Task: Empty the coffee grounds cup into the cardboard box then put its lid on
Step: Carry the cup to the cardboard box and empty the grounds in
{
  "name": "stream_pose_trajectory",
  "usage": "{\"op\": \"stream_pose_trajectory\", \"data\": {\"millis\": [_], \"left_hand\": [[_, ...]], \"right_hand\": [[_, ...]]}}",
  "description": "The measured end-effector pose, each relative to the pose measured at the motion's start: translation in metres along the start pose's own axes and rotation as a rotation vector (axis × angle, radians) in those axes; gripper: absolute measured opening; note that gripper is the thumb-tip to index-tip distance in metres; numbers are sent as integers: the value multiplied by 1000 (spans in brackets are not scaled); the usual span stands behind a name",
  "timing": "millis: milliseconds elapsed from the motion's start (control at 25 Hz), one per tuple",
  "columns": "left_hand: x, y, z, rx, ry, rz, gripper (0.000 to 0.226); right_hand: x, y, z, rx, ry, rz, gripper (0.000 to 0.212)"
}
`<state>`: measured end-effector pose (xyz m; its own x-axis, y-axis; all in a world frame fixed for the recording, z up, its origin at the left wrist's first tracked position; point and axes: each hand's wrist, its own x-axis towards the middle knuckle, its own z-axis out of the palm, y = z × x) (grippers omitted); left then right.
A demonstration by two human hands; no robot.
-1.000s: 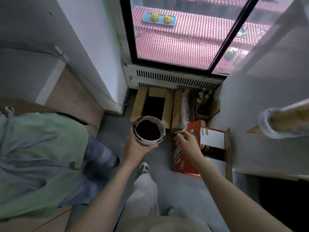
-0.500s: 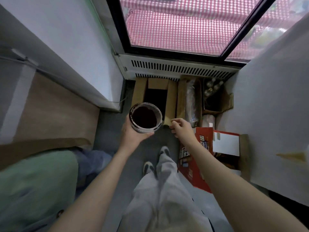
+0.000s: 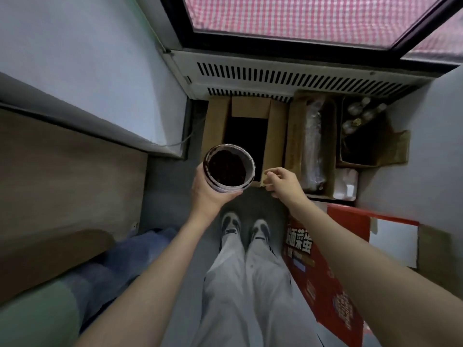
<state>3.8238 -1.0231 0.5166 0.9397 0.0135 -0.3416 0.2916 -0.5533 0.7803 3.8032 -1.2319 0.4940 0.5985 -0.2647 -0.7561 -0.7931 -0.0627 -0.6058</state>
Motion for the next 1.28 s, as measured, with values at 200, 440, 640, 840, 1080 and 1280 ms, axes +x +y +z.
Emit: {"op": "stream_pose_trajectory", "data": {"millis": [200,440,640,840,1080,1280], "left_hand": [[61,-47,29,53,-62,12,109],[129,-95,58,98,-113,48,108],[164,-123,75,213,-178,124,110],[190,-149,90,256,-299,170,112],[212,-167,106,337,-411,188,111],[221,-170,123,490,-448,199,113]], "right_hand": [[66,27,19,48,40,49,23],[135,48,38,7,53,47,22],[172,57,46,-33,100,36,24],[195,63,54,-205,120,-16,30],[212,70,57,-355,116,20,37],[218,82,54,-444,128,32,39]]}}
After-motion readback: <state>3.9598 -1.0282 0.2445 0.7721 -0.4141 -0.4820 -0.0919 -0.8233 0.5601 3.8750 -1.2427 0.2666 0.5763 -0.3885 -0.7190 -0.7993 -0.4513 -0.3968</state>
